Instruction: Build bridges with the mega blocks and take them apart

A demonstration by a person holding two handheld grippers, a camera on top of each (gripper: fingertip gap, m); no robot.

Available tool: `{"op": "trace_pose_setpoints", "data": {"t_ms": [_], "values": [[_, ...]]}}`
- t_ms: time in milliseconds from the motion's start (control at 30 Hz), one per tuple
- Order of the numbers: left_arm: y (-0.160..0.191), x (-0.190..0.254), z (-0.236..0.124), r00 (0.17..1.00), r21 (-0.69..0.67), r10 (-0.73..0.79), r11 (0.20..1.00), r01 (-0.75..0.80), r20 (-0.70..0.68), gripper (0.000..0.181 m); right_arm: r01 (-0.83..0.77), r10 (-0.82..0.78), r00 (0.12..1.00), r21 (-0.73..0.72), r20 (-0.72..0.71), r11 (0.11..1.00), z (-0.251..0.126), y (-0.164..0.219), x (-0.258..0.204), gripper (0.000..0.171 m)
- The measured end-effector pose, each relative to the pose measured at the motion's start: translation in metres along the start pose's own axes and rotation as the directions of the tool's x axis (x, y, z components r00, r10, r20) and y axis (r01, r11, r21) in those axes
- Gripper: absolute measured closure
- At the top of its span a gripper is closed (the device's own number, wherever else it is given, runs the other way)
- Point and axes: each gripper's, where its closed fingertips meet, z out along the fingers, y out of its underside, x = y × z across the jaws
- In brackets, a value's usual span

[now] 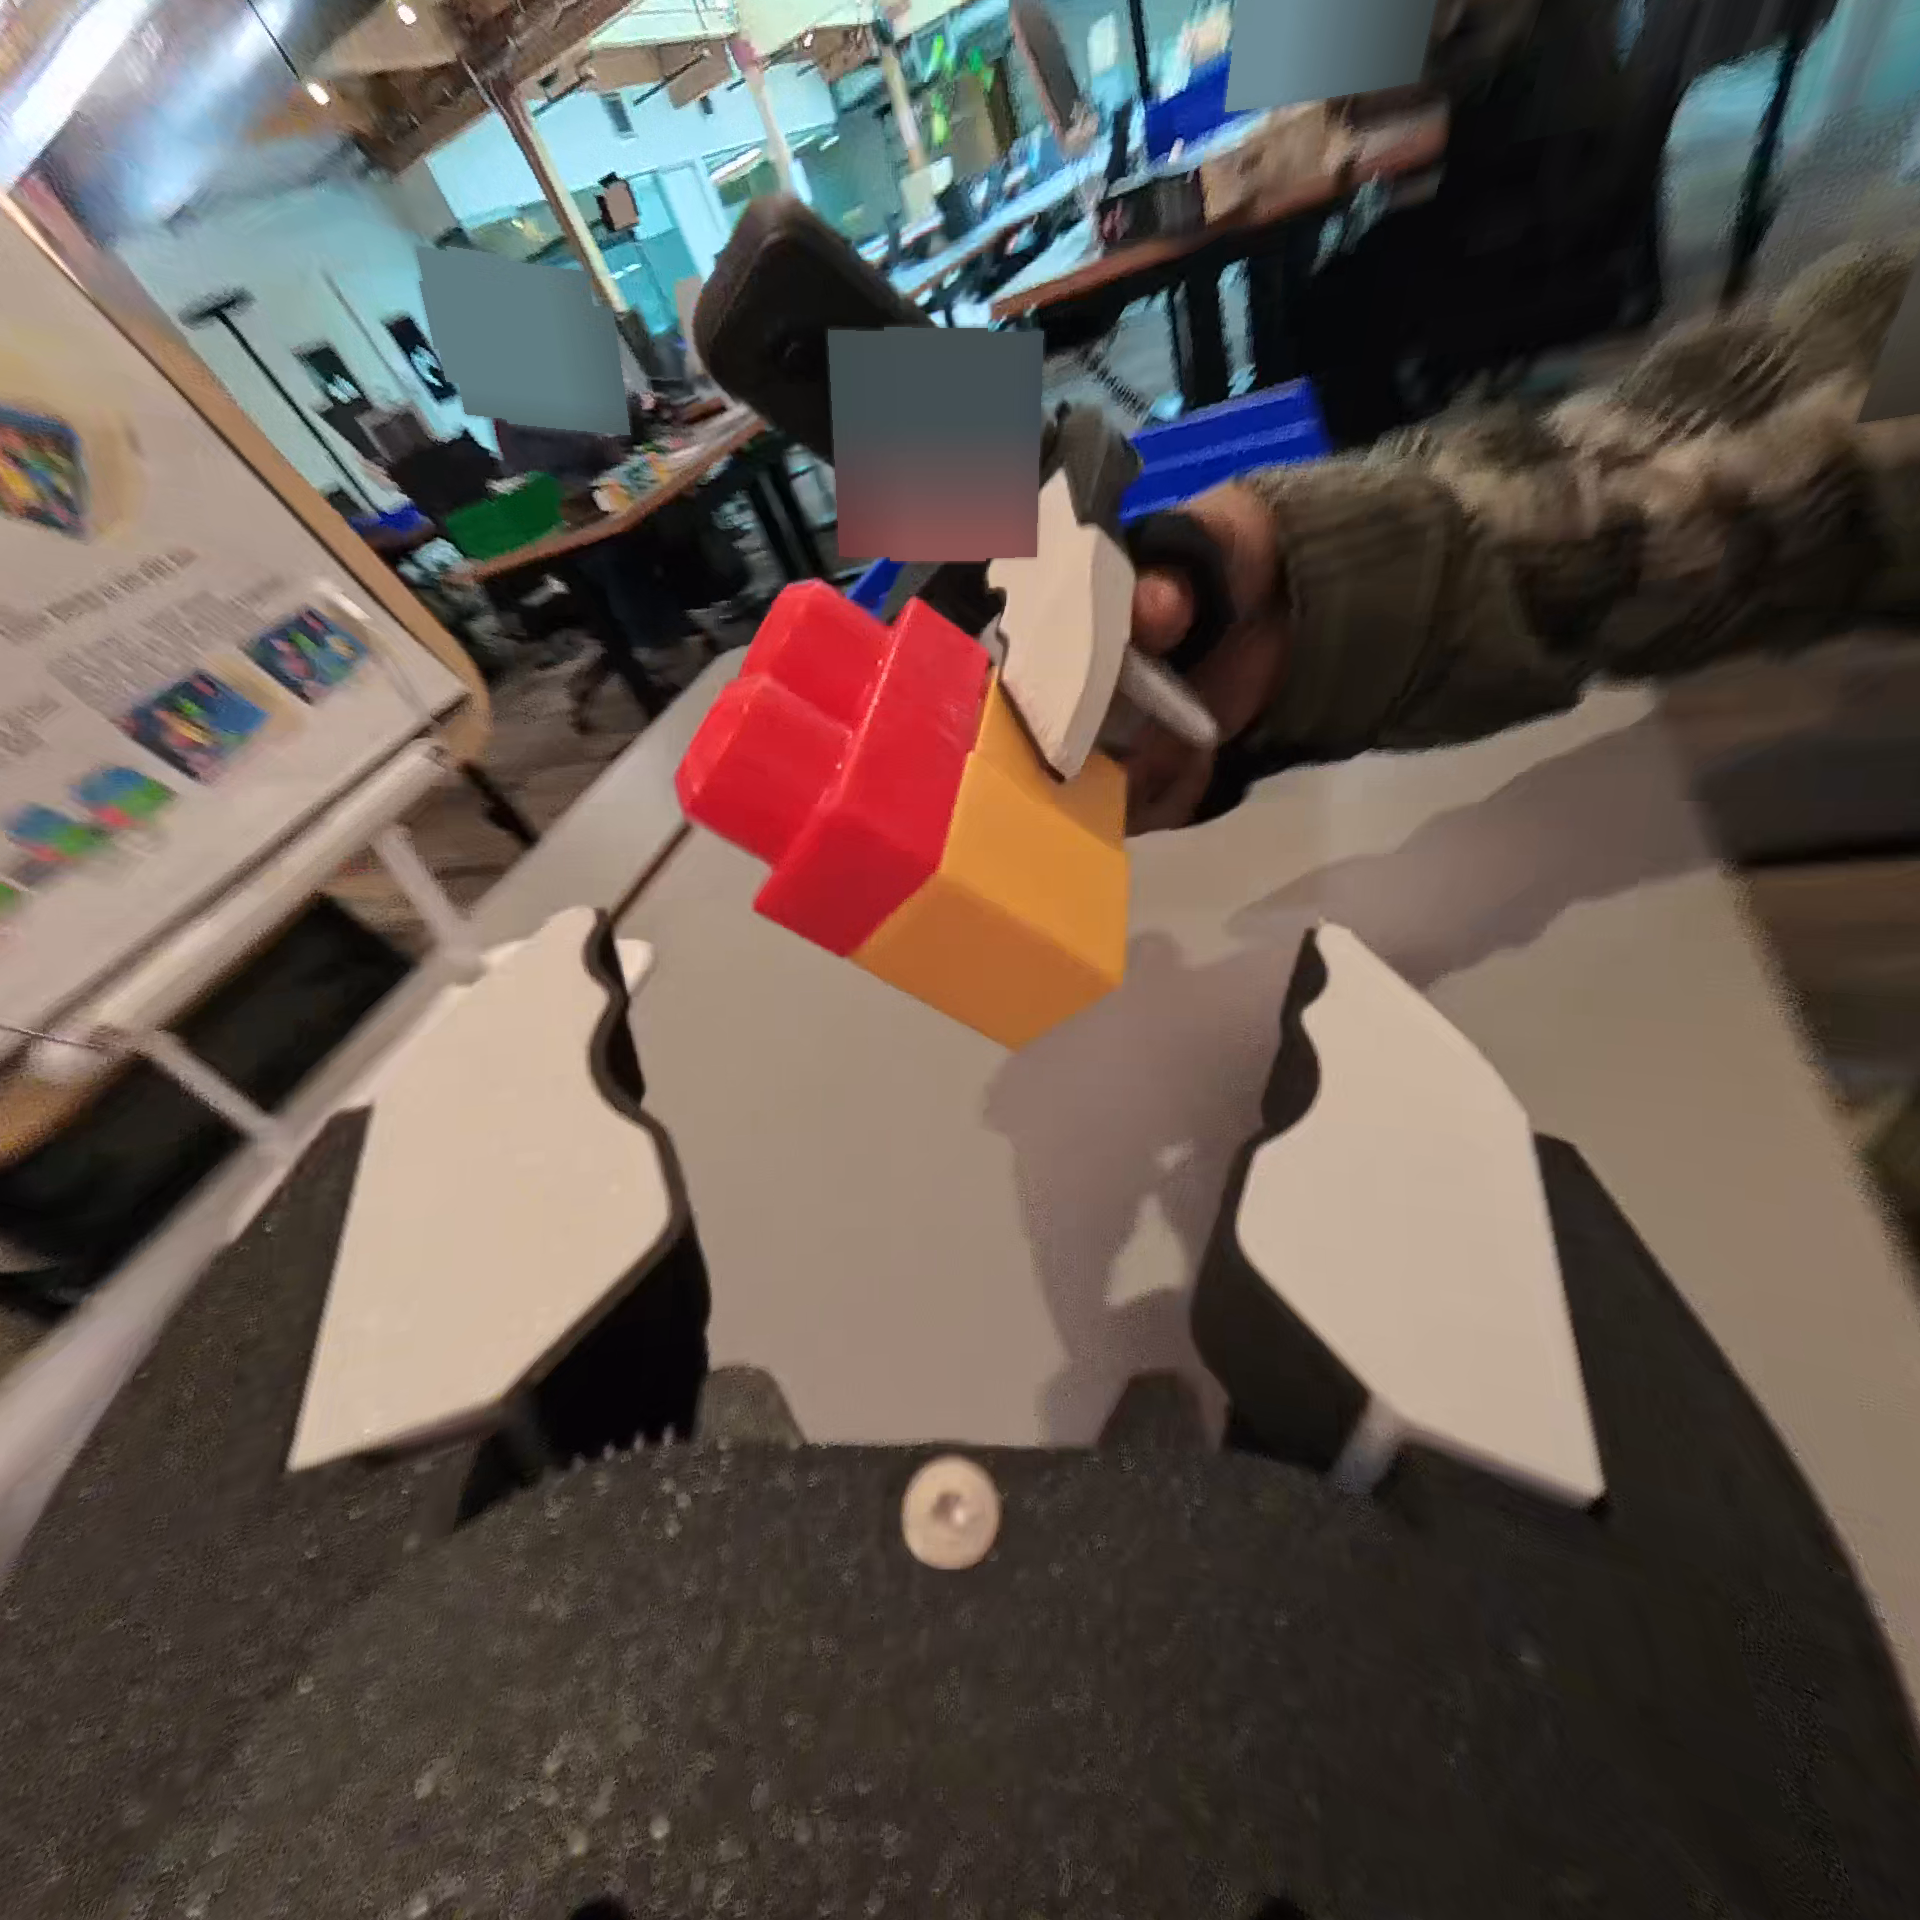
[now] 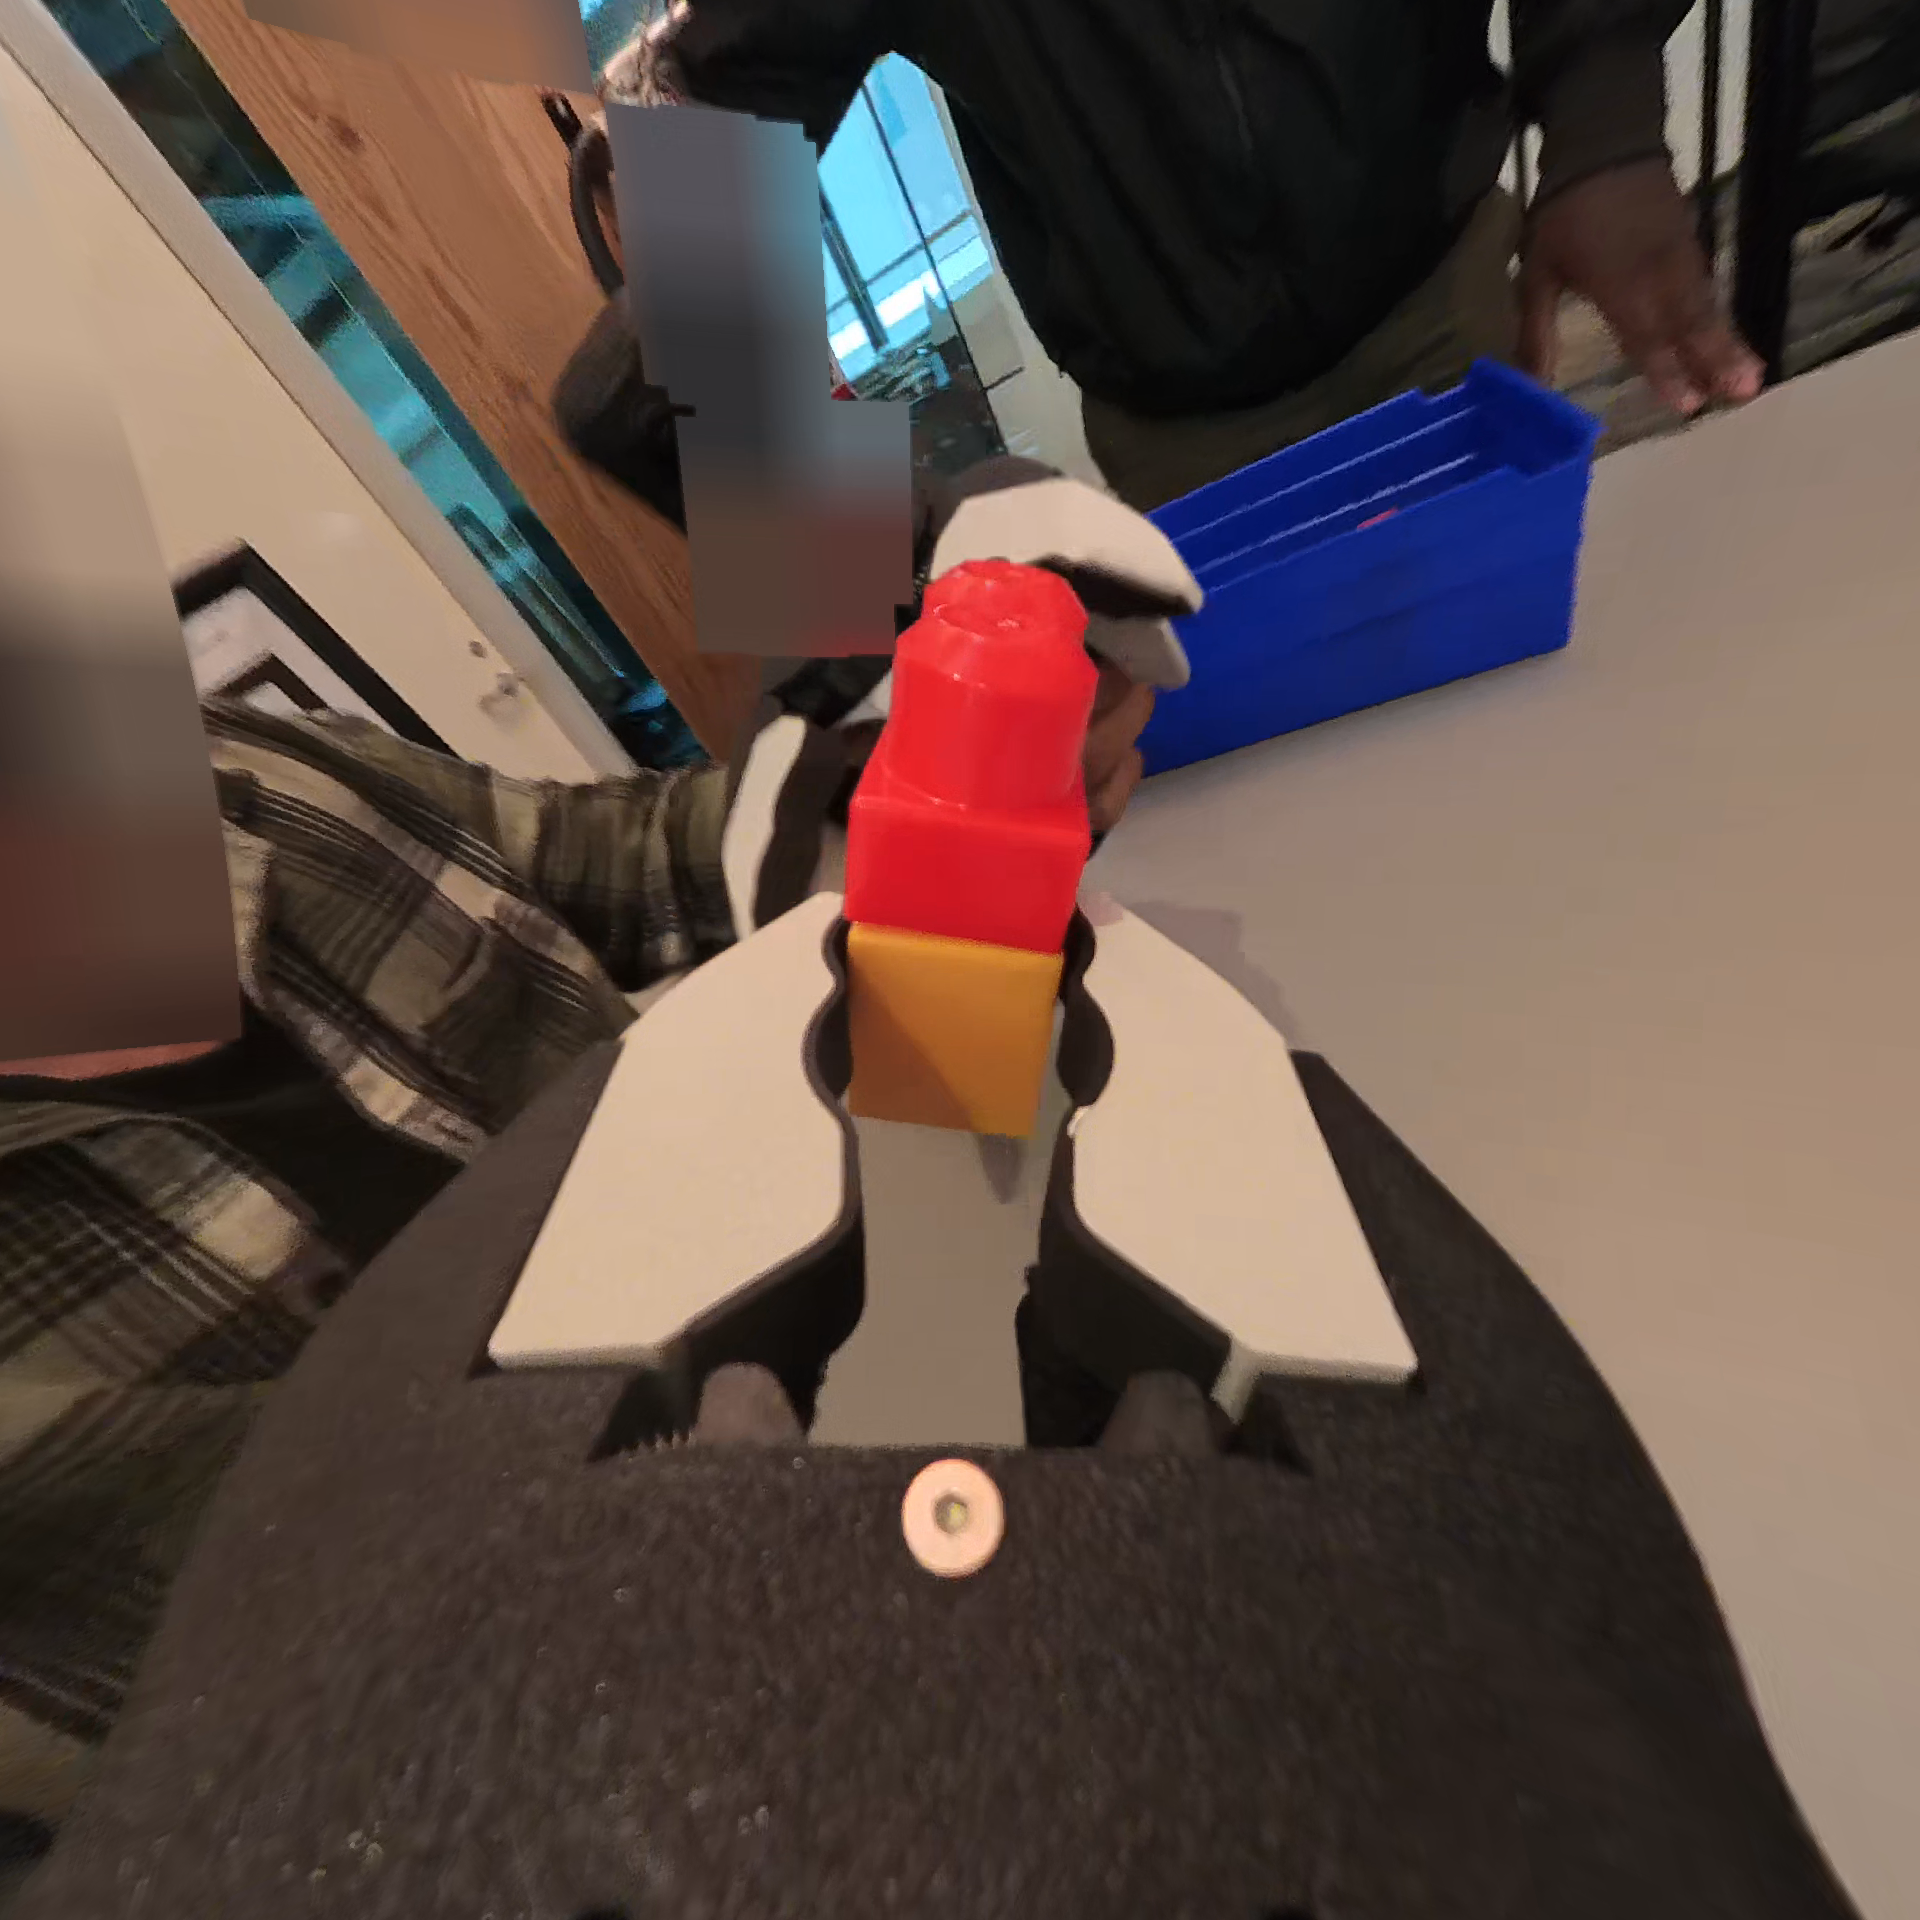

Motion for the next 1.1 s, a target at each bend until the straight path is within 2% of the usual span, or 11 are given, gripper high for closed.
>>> {"op": "trace_pose_setpoints", "data": {"t_ms": [67, 133, 233, 433, 533, 667, 733, 800, 900, 967, 1100], "values": [[-0.008, 0.002, -0.004, 0.982, 0.059, -0.167, 0.983, 0.172, -0.086, 0.077, 0.113, -0.114, 0.992, -0.020, -0.050, 0.993, -0.003, -0.001, 0.001, 0.135], [-0.019, 0.004, -0.008, 0.925, 0.107, -0.319, 0.933, 0.345, -0.205, 0.098, 0.233, -0.235, 0.968, -0.030, -0.087, 0.972, -0.004, -0.004, 0.001, 0.135], [-0.028, -0.005, -0.011, 0.846, 0.140, -0.447, 0.855, 0.500, -0.292, 0.117, 0.348, -0.350, 0.931, -0.041, -0.101, 0.937, -0.003, -0.008, -0.003, 0.135], [-0.015, -0.001, 0.003, 0.843, 0.059, -0.458, 0.869, 0.491, -0.282, 0.120, 0.407, -0.410, 0.910, -0.055, -0.069, 0.912, 0.007, -0.007, -0.011, 0.135], [-0.016, 0.007, 0.003, 0.853, 0.059, -0.411, 0.890, 0.452, -0.323, 0.145, 0.404, -0.406, 0.912, -0.045, -0.060, 0.914, 0.010, -0.007, -0.011, 0.135], [-0.012, 0.009, 0.004, 0.884, 0.034, -0.363, 0.920, 0.389, -0.295, 0.145, 0.414, -0.417, 0.907, -0.065, -0.047, 0.908, 0.009, -0.002, -0.011, 0.135], [-0.008, 0.012, 0.005, 0.905, 0.006, -0.323, 0.941, 0.337, -0.275, 0.145, 0.406, -0.414, 0.909, -0.128, -0.050, 0.905, 0.007, 0.005, -0.008, 0.131], [-0.007, 0.014, 0.006, 0.915, -0.019, -0.308, 0.949, 0.315, -0.261, 0.145, 0.387, -0.408, 0.909, -0.189, -0.087, 0.903, 0.000, 0.006, -0.003, 0.112], [-0.006, 0.013, 0.007, 0.915, -0.030, -0.319, 0.946, 0.322, -0.248, 0.145, 0.392, -0.429, 0.896, -0.248, -0.116, 0.886, -0.013, -0.004, -0.007, 0.098], [-0.007, 0.012, 0.008, 0.913, -0.027, -0.328, 0.943, 0.332, -0.242, 0.145, 0.405, -0.455, 0.882, -0.296, -0.123, 0.865, -0.018, -0.013, -0.012, 0.097], [-0.008, 0.010, 0.014, 0.907, -0.043, -0.350, 0.936, 0.350, -0.234, 0.145, 0.383, -0.461, 0.882, -0.417, -0.100, 0.824, -0.015, -0.022, -0.021, 0.106]]}}
